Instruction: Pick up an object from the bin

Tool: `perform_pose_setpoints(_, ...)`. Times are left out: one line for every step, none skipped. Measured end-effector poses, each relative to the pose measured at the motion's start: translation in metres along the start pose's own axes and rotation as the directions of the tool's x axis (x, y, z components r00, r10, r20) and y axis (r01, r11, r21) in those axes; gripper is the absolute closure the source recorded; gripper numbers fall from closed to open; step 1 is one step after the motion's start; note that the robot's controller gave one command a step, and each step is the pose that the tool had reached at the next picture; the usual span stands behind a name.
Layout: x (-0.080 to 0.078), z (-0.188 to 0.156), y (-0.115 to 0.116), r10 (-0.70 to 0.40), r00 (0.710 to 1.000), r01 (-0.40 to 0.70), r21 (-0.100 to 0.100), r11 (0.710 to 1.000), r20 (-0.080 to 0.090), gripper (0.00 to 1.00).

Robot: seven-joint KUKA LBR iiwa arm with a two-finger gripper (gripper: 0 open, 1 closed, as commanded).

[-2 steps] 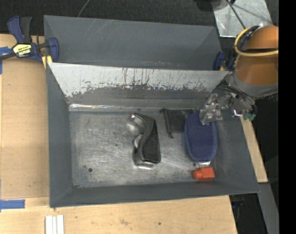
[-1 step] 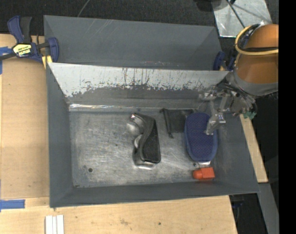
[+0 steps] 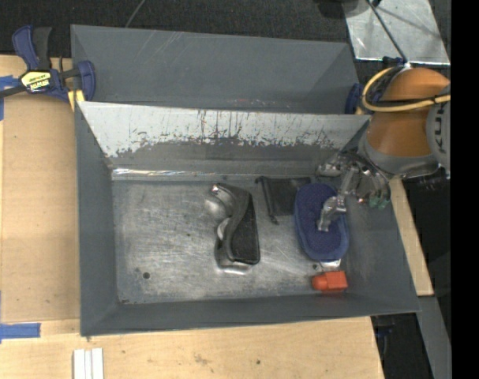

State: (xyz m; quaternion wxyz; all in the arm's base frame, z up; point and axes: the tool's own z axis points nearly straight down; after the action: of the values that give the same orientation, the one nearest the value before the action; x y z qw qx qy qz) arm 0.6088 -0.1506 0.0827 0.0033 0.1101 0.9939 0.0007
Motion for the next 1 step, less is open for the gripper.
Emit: perform_pose_setpoints(0.0015, 0.0000, 0.0011, -0.003, 1.000, 0.003, -0.001, 1.000, -0.010, 1.00)
